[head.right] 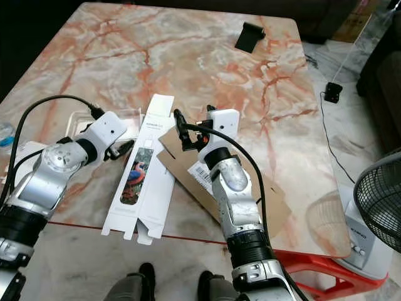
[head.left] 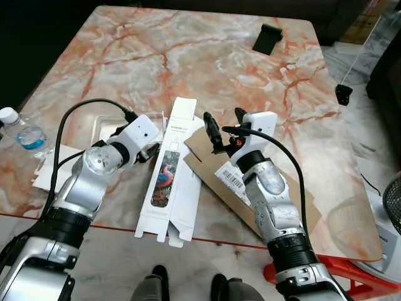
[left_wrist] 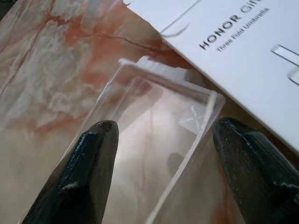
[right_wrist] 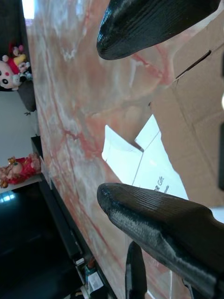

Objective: Picking trash to rubbish bin

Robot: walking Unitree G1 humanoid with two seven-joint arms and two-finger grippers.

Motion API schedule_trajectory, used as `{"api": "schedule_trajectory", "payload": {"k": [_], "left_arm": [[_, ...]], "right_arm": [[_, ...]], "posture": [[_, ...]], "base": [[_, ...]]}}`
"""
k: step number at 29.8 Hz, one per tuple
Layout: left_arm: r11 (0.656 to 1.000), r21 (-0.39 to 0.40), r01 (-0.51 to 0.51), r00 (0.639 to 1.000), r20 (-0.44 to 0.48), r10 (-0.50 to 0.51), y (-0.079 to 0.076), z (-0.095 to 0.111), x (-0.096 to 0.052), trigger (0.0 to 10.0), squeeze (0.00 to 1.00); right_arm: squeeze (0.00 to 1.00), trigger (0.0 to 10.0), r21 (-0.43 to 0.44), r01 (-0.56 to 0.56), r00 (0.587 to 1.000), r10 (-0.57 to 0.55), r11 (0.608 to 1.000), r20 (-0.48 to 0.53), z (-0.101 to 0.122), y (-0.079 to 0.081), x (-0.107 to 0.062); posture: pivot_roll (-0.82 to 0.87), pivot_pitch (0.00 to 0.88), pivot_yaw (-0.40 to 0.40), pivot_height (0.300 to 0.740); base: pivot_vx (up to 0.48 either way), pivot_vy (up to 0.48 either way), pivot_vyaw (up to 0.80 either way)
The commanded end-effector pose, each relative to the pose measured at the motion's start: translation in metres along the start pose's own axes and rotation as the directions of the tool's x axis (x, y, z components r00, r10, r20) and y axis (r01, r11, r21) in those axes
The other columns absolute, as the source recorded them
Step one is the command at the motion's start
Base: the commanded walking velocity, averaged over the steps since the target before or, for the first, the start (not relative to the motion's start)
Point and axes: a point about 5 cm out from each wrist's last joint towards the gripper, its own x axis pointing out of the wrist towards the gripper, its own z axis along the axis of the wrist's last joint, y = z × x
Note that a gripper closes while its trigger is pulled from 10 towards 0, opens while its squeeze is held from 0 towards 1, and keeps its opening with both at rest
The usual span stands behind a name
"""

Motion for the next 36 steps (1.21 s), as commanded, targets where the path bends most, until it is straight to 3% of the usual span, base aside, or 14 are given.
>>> {"api": "schedule_trajectory", "payload": {"k": [1, 3, 10, 16, 17, 18, 19, 20, 21, 36], "left_arm": [[1.0, 0.005, -0.001, 1.0, 0.0, 0.001, -0.001, 0.001, 0.002, 10.0, 0.0], [1.0, -0.014, -0.006, 1.0, 0.016, 0.007, 0.001, 0.007, 0.006, 10.0, 0.0], [0.992, -0.123, 0.022, 0.999, -0.042, -0.028, -0.001, -0.006, 0.009, 10.0, 0.0], [0.985, -0.174, -0.016, 0.989, -0.146, -0.01, -0.001, -0.021, 0.009, 10.0, 0.0], [0.98, -0.195, -0.035, 0.985, -0.173, 0.001, 0.001, -0.025, 0.008, 8.7, 0.0], [0.977, -0.209, -0.048, 0.982, -0.19, 0.007, 0.002, -0.027, 0.008, 8.7, 0.0], [0.975, -0.216, -0.059, 0.978, -0.207, 0.014, 0.004, -0.03, 0.008, 4.8, 0.0], [0.972, -0.223, -0.07, 0.975, -0.222, 0.019, 0.005, -0.032, 0.007, 2.7, 0.0], [0.97, -0.231, -0.077, 0.973, -0.231, 0.022, 0.005, -0.034, 0.007, 0.0, 0.0], [0.92, -0.373, -0.119, 0.95, -0.312, -0.003, -0.003, -0.044, 0.006, 0.0, 0.0]], "right_arm": [[0.0, 10.0, 0.0, -0.014, 1.0, 0.014, 1.0, 0.002, 0.002, 0.002, -0.002], [0.0, 10.0, -0.004, -0.018, 1.0, 0.018, 1.0, -0.005, 0.001, 0.002, -0.004], [0.0, 10.0, -0.008, -0.03, 0.999, 0.03, 1.0, -0.012, 0.003, 0.001, -0.005], [0.0, 10.0, -0.009, -0.04, 0.999, 0.04, 0.999, -0.017, 0.003, 0.003, -0.004], [0.0, 10.0, -0.01, -0.042, 0.999, 0.042, 0.999, -0.018, 0.004, 0.003, -0.004], [0.0, 10.0, -0.01, -0.044, 0.999, 0.044, 0.999, -0.019, 0.004, 0.003, -0.004], [0.0, 10.0, -0.01, -0.045, 0.999, 0.044, 0.999, -0.02, 0.004, 0.003, -0.004], [0.0, 10.0, -0.009, -0.045, 0.999, 0.045, 0.999, -0.021, 0.004, 0.003, -0.004], [0.0, 10.0, -0.009, -0.046, 0.999, 0.046, 0.999, -0.022, 0.004, 0.003, -0.004], [0.0, 10.0, -0.01, -0.058, 0.998, 0.058, 0.998, -0.034, 0.003, 0.004, -0.005]], "posture": [[0.03, 0.275, -0.074, 0.74], [0.03, 0.275, -0.077, 0.74], [0.02, 0.275, -0.083, 0.74], [0.02, 0.276, -0.092, 0.74], [0.02, 0.276, -0.092, 0.74], [0.01, 0.276, -0.094, 0.74], [0.01, 0.276, -0.094, 0.74], [0.01, 0.276, -0.094, 0.74], [0.01, 0.276, -0.094, 0.74], [0.01, 0.282, -0.102, 0.74]], "base": [[0.0, 0.0, 0.0], [0.0, 0.0, 0.0], [0.0, 0.0, 0.0], [0.0, 0.0, 0.0], [0.0, 0.0, 0.0], [0.0, 0.0, 0.0], [0.0, 0.0, 0.0], [0.0, 0.0, 0.0], [0.0, 0.0, 0.0], [0.0, 0.0, 0.0]]}}
